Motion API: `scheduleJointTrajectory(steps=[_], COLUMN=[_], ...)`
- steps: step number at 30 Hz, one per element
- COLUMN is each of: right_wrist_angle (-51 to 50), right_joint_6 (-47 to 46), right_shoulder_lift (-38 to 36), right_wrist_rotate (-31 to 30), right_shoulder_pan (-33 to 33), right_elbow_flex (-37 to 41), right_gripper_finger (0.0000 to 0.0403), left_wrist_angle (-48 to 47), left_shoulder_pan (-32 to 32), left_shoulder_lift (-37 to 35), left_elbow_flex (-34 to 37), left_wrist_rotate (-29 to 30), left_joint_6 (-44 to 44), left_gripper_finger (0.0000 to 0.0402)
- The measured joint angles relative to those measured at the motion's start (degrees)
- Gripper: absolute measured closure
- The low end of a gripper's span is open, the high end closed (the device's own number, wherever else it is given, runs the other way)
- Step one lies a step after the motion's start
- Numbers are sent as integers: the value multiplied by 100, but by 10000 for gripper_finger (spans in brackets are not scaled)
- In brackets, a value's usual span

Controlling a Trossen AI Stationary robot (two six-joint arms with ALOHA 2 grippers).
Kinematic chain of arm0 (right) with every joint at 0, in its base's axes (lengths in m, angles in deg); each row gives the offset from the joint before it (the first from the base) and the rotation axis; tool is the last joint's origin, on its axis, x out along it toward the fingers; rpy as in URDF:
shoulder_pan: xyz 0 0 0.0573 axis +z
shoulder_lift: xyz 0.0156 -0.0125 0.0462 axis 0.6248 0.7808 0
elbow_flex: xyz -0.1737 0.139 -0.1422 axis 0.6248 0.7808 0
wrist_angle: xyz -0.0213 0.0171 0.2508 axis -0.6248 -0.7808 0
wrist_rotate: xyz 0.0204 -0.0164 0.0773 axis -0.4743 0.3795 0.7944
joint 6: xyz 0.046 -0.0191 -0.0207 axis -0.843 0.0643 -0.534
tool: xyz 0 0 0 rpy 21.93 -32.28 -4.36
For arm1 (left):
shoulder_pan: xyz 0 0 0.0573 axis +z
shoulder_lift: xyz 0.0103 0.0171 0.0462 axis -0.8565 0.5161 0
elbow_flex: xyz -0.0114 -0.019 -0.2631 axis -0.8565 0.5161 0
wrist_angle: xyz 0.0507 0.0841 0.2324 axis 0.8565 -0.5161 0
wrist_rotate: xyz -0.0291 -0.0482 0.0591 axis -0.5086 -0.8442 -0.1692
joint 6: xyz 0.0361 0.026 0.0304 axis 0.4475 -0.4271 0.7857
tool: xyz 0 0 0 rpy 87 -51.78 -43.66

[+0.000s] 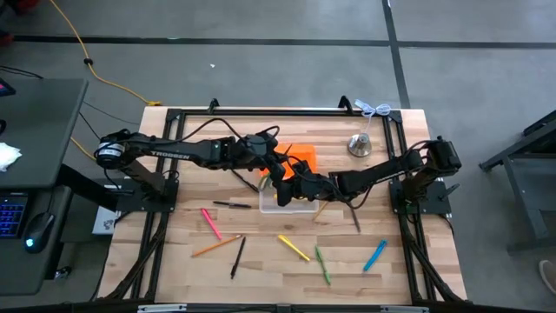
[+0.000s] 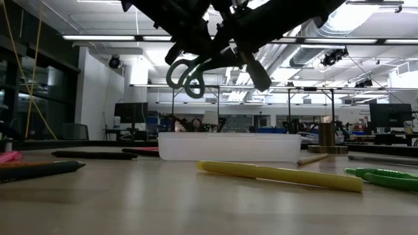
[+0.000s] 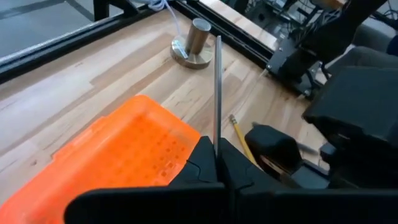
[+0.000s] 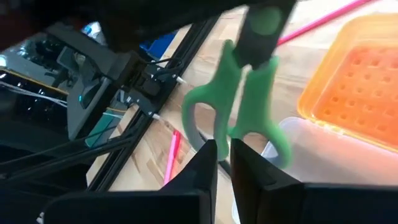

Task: Pick & place school supplies into a supply box
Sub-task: Put the green scissor into the container

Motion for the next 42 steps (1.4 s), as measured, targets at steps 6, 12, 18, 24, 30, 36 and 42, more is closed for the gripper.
scheduleJointTrajectory(steps=[6,12,18,24,30,36,42], right_wrist_angle=[19,107,20,-857,-1757,-2380,-2959], right_joint_6=[22,26,48,50,52,177,479], right_shoulder_lift=[0,-4,-97,-538,-1209,-1828,-2387], right_wrist_rotate=[277,310,291,-155,-647,-1129,-1402], right_shoulder_pan=[12,143,334,561,778,1008,1254], right_elbow_flex=[0,0,0,0,0,0,0], right_gripper_finger=[392,392,392,397,400,400,401], left_wrist_angle=[-42,-286,-371,-436,-432,-420,-211], left_shoulder_pan=[0,0,89,162,186,186,186], left_shoulder_lift=[0,0,0,-74,-154,-175,-175], left_elbow_flex=[0,2,2,9,2,9,9], left_wrist_rotate=[-28,29,-113,-227,-360,-657,-1170], left_joint_6=[-12,-15,-25,-40,-24,-16,-11], left_gripper_finger=[389,389,389,389,389,389,389])
